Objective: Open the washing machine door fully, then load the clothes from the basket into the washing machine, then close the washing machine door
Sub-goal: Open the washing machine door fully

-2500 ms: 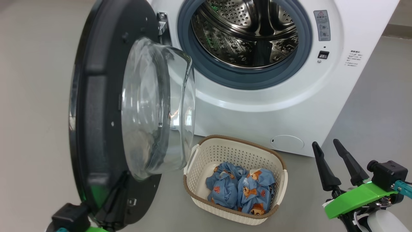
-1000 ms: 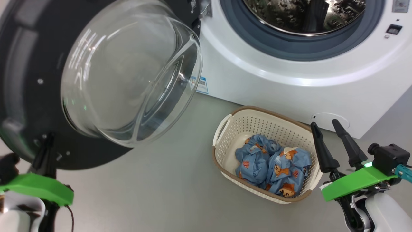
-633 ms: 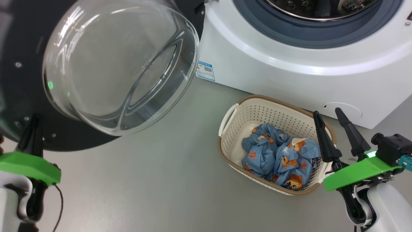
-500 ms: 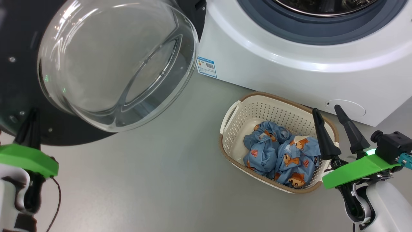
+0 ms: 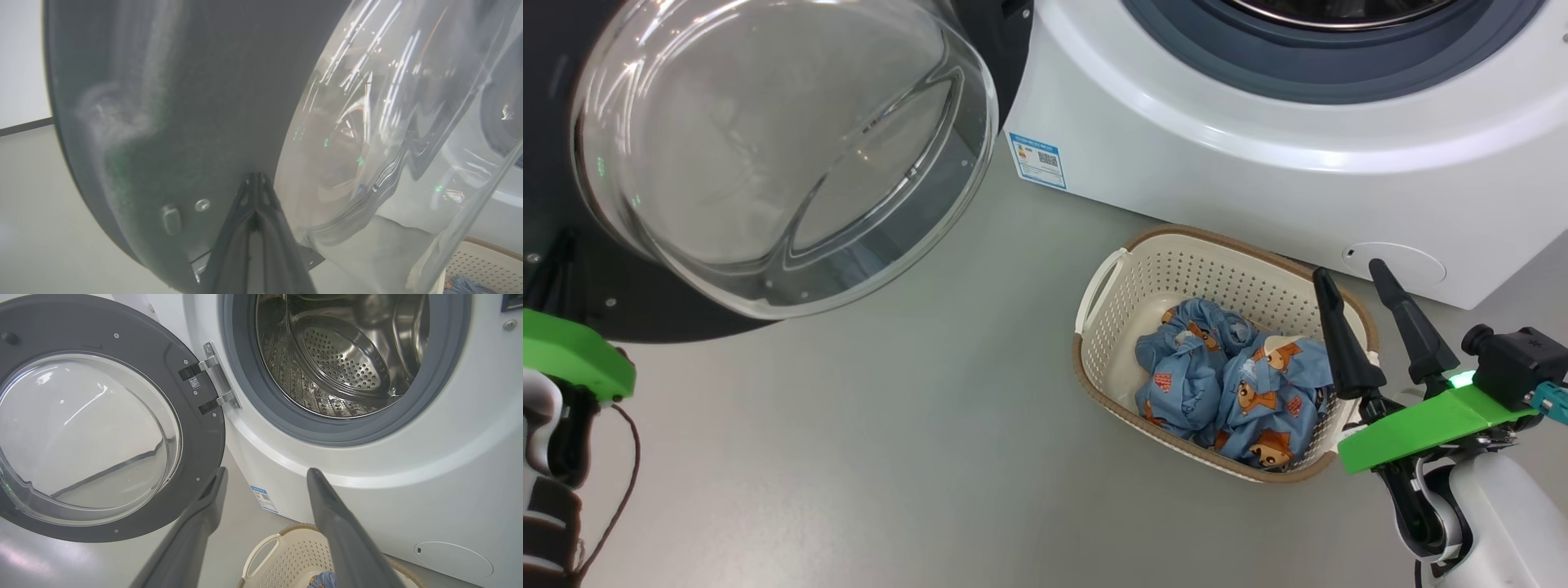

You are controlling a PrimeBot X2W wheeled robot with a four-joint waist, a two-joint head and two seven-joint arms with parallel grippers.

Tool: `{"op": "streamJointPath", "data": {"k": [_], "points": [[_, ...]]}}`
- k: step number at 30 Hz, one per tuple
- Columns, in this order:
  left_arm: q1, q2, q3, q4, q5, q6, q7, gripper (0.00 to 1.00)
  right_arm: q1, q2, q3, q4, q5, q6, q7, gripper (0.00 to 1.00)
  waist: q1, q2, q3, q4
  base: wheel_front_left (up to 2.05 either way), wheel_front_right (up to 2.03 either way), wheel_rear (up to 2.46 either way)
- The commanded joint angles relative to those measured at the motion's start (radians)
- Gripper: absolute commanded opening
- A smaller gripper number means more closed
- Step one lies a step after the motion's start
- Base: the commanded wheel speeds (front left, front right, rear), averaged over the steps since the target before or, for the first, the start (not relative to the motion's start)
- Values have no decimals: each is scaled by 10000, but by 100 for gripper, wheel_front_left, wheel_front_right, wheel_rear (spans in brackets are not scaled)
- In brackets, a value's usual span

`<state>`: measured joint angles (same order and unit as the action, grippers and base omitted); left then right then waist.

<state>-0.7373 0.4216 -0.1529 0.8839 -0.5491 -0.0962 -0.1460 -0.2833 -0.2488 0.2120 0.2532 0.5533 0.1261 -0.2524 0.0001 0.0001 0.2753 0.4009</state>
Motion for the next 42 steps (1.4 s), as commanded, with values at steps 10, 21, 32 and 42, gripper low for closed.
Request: {"op": "streamJointPath", "data": {"k": [10,21,32,42], "points": [[-973,645,70,942,64,-197,-609,0,-223,1,164,-175,-58,46,-94,100,-1,-1,-80,-57,0,0,0],[-1041,480,-247,1465,41,-289,-893,0,-141,-20,153,-145,-17,46,-94,100,-1,-1,-274,-56,0,0,0],[-234,552,-535,984,-140,-339,-1111,0,98,-76,145,-104,45,46,-94,100,-1,-1,-813,-193,0,0,0],[753,350,-627,-144,-292,-341,-1151,0,327,-200,202,-126,51,46,-94,100,-1,-1,-1247,-304,0,0,0]]}}
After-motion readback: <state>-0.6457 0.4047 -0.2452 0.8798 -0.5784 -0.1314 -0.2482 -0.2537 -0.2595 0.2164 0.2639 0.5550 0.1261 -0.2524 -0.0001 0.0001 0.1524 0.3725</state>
